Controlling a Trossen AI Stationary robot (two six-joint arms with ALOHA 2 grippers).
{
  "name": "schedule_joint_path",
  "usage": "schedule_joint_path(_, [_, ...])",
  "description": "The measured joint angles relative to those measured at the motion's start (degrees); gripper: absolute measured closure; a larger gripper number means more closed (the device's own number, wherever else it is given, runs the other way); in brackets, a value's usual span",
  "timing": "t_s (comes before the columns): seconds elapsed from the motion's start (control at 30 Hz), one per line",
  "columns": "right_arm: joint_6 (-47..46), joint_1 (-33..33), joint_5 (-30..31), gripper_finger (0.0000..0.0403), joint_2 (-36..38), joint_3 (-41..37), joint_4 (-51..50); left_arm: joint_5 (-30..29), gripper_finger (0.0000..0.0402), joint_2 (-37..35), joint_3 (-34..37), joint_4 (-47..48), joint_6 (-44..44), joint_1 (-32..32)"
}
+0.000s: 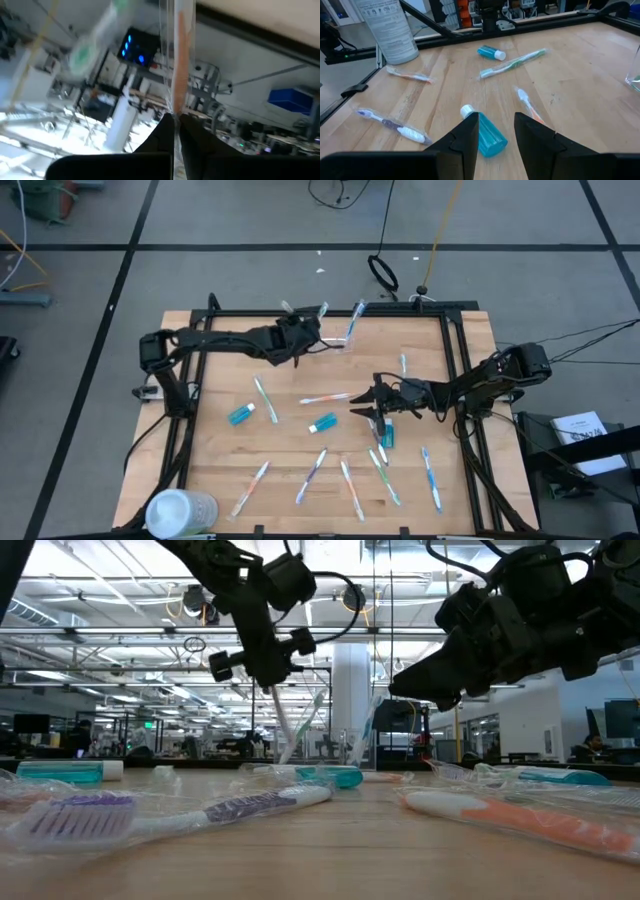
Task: Pick & Place toothbrushing station
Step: Put the orange toothbrush into the transparent organizer, then put the purple toothbrush into the transparent organizer
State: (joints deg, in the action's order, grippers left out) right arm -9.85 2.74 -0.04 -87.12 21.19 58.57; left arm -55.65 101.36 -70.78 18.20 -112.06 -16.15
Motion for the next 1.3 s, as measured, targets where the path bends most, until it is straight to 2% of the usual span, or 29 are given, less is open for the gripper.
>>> schedule_joint_path(0.13, [0.02,0.00,0.01,0.0287,-0.01,0.00,-0.96,1.78,0.0361,1.64,0.01,-0.92,-1.44,0.98])
schedule_joint_path(0.37, [0.02,0.00,0.03,0.0287,-0.01,0.00,-1.05,5.09,0.0313,2.21,0.00,-2.02,3.98,1.99])
schedule_joint_path(0.57, [0.18,0.00,-0.01,0.0287,-0.01,0.00,-1.10,2.43,0.0280,2.21,0.00,-4.15,7.62,2.04])
schedule_joint_path(0.67, [0.20,0.00,-0.01,0.0287,-0.01,0.00,-1.15,2.83,0.0264,2.07,0.00,-7.60,14.51,2.04])
schedule_joint_path(0.8, [0.22,0.00,0.02,0.0287,-0.01,0.00,-1.80,8.68,0.0253,-0.11,0.02,-7.25,23.61,2.04])
schedule_joint_path(0.97, [0.24,0.00,0.18,0.0287,-0.01,0.00,-2.20,17.17,0.0254,-5.94,0.02,-7.42,32.97,2.95])
schedule_joint_path(1.07, [0.24,0.00,0.18,0.0287,-0.01,-0.02,-2.26,18.60,0.0254,-10.80,0.02,-7.56,38.88,4.08])
schedule_joint_path(1.2, [0.25,0.00,0.18,0.0287,-0.01,-0.02,-2.28,18.62,0.0254,-17.78,0.02,-6.39,53.64,5.80])
schedule_joint_path(1.3, [0.17,0.00,0.27,0.0287,-0.01,-0.02,-2.28,18.83,0.0254,-23.14,0.02,-3.35,70.44,6.91])
